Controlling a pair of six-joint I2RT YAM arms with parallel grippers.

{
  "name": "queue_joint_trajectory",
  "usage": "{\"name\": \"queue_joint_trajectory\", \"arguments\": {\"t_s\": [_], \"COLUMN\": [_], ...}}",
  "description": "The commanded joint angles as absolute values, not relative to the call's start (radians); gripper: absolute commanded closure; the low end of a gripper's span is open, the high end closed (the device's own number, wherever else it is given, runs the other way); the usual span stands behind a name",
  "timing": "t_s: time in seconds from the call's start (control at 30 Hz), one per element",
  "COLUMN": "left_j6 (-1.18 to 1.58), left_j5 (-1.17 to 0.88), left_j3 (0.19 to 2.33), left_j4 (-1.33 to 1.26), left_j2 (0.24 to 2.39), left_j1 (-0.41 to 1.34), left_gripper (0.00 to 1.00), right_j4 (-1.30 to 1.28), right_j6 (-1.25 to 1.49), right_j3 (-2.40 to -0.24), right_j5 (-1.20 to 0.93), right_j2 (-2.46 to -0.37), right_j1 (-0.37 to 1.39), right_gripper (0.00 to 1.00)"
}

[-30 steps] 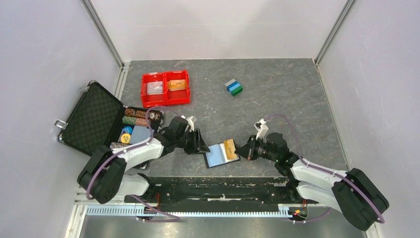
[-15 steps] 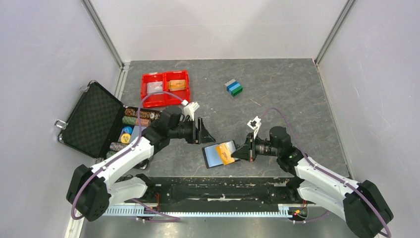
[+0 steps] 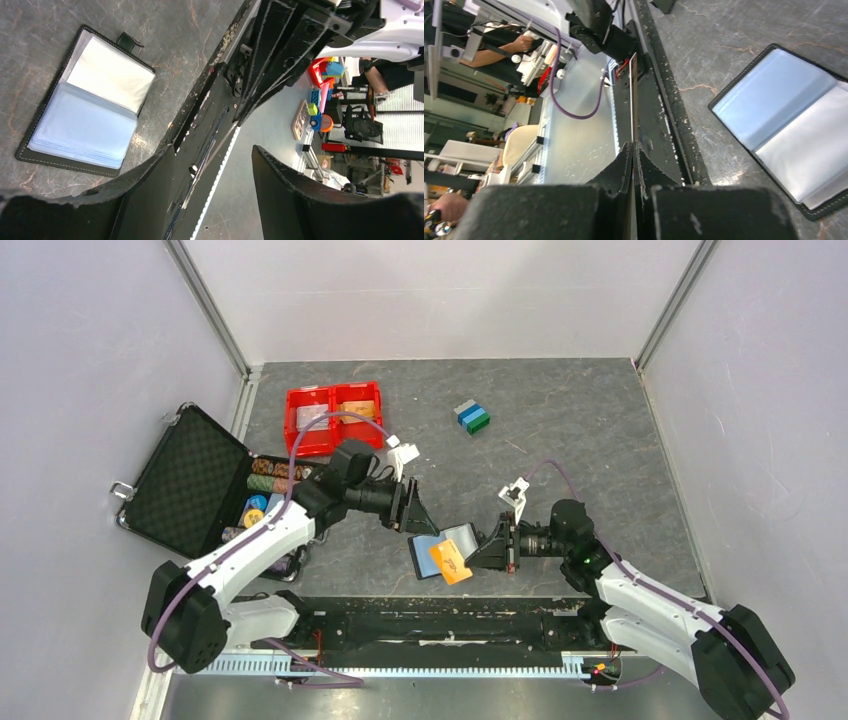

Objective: Take the credit cards out of the card holder
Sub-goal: Remove the credit card from the card holder.

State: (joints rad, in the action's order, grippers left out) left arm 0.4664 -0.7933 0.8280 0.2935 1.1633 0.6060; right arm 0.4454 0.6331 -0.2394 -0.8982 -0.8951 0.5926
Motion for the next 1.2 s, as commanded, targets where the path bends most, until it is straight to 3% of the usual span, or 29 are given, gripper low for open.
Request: {"name": "queue_joint_trajectory", "arguments": {"t_s": [0.0, 0.3, 0.63, 0.73, 0.87, 0.9, 0.97, 1.07, 1.17], "left_j6": [0.368, 0.365, 0.371, 0.37, 0.378, 0.379, 0.375, 0.369, 0.368], "left_j5": [-0.86, -0.903, -0.937, -0.949, -0.955, -0.952, -0.946, -0.879, -0.791], "left_j3": [0.885, 0.917, 0.914, 0.912, 0.904, 0.904, 0.911, 0.932, 0.972], "left_j4": [0.373, 0.379, 0.364, 0.365, 0.365, 0.367, 0.387, 0.417, 0.449], "left_j2": [1.215, 1.265, 1.257, 1.258, 1.256, 1.257, 1.263, 1.267, 1.267], "left_j1": [0.621, 0.656, 0.676, 0.678, 0.678, 0.678, 0.678, 0.677, 0.663], "left_gripper": [0.36, 0.43, 0.44, 0.6, 0.91, 0.96, 0.98, 0.98, 0.98], "right_j4": [0.65, 0.71, 0.727, 0.739, 0.75, 0.753, 0.771, 0.782, 0.734], "right_j6": [0.735, 0.768, 0.779, 0.789, 0.797, 0.802, 0.814, 0.828, 0.81], "right_j3": [-0.206, -0.192, -0.191, -0.188, -0.185, -0.184, -0.177, -0.168, -0.172], "right_j5": [-0.969, -0.983, -0.98, -0.98, -0.974, -0.971, -0.961, -0.925, -0.869], "right_j2": [-0.894, -0.92, -0.928, -0.927, -0.926, -0.926, -0.927, -0.912, -0.875], "right_j1": [0.592, 0.592, 0.592, 0.592, 0.592, 0.591, 0.592, 0.59, 0.585], "right_gripper": [1.0, 1.0, 1.0, 1.0, 1.0, 1.0, 1.0, 0.81, 0.54]}}
